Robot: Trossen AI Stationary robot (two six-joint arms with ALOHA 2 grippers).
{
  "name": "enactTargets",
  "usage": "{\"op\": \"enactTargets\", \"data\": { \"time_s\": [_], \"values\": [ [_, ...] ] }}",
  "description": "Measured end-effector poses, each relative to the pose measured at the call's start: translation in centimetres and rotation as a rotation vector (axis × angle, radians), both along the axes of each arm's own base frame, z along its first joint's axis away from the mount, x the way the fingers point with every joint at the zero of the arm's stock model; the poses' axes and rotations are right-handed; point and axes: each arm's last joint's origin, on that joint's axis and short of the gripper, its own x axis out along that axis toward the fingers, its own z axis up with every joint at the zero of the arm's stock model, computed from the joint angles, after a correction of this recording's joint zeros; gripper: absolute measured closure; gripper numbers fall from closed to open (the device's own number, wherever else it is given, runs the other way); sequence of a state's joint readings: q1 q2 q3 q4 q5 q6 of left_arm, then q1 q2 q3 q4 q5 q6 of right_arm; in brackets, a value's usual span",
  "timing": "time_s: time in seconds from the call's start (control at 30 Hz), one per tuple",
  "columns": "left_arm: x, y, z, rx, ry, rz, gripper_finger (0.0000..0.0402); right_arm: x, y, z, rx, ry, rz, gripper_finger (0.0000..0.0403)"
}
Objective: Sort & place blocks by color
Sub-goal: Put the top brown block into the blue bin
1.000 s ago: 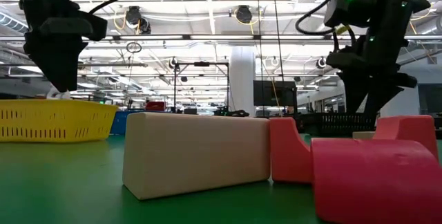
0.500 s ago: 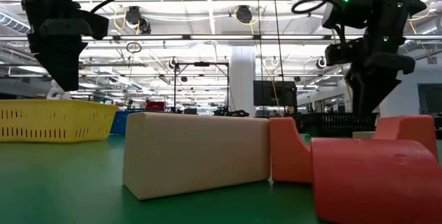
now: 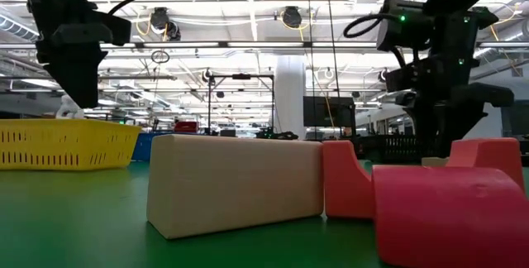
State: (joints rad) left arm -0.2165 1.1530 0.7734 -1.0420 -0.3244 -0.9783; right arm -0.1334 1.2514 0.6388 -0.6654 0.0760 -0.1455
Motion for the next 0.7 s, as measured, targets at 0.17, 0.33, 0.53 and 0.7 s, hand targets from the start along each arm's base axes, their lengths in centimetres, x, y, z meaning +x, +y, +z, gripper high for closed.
{"op": "enactTargets", "data": {
  "time_s": [0.17, 0.33, 0.53, 0.7],
  "values": [
    [0.0, 0.0, 0.0, 0.0, -0.001, 0.0, 0.0179, 0.1, -0.5, -0.3, -0.003, 0.025, 0.03, 0.019],
    [0.0, 0.0, 0.0, 0.006, -0.006, 0.004, 0.0179, 0.1, -0.9, -0.5, -0.007, 0.034, 0.062, 0.019],
    [0.1, 0.1, 0.0, 0.022, -0.012, 0.014, 0.0179, 1.0, -2.1, -0.3, -0.042, -0.077, -0.001, 0.019],
    [0.1, 0.1, 0.0, 0.019, -0.016, 0.028, 0.0179, 1.3, -2.6, 0.2, -0.046, -0.121, -0.055, 0.019]
  ]
}}
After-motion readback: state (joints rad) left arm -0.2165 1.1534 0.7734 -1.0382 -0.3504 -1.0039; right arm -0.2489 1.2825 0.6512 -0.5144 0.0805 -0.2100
